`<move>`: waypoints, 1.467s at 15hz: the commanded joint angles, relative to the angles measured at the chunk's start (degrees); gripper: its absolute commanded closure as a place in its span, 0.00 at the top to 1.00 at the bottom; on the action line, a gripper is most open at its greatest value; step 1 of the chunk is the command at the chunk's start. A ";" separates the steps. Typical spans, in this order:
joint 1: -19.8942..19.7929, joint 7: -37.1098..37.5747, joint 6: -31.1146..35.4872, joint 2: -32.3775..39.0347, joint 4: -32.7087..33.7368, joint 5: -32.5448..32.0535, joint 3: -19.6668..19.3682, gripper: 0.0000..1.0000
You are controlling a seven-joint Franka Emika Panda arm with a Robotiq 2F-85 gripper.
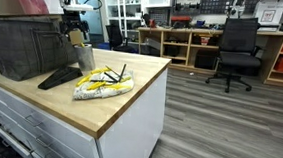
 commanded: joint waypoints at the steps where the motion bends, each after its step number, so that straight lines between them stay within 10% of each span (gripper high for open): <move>1: 0.78 1.60 2.37 -0.57 -1.05 0.84 -0.57 1.00; 22: 0.94 0.87 6.74 4.58 3.76 5.20 0.29 1.00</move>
